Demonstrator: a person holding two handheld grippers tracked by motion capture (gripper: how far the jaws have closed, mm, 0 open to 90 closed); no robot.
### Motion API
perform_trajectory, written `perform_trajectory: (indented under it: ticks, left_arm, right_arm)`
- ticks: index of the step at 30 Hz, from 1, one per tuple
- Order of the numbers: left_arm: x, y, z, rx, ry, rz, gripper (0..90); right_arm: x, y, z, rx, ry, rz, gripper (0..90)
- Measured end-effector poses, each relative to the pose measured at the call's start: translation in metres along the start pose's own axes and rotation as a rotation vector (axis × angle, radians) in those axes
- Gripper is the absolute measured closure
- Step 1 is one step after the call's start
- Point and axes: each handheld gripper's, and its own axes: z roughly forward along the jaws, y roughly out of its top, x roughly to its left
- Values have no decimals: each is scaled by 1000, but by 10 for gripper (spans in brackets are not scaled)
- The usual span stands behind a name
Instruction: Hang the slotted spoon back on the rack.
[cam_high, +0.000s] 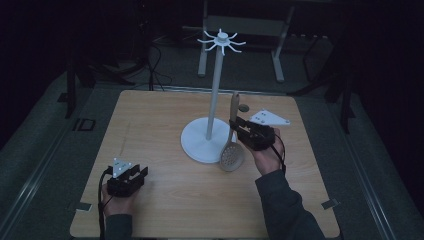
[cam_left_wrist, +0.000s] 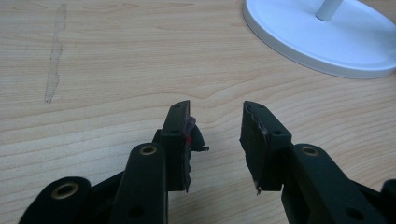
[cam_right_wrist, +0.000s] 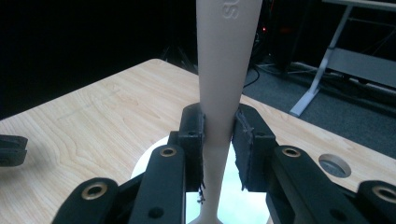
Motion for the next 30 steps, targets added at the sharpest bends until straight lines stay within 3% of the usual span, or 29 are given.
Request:
perform_trajectory:
  ticks: [18, 30]
  left_arm:
    - [1, 0, -1, -4, 2, -4, 633]
    - [2, 0, -2, -7, 3, -6, 631]
  right_arm:
    - [0, 9, -1, -24, 1, -1, 743]
    - [-3, 23, -3, -46, -7, -1, 743]
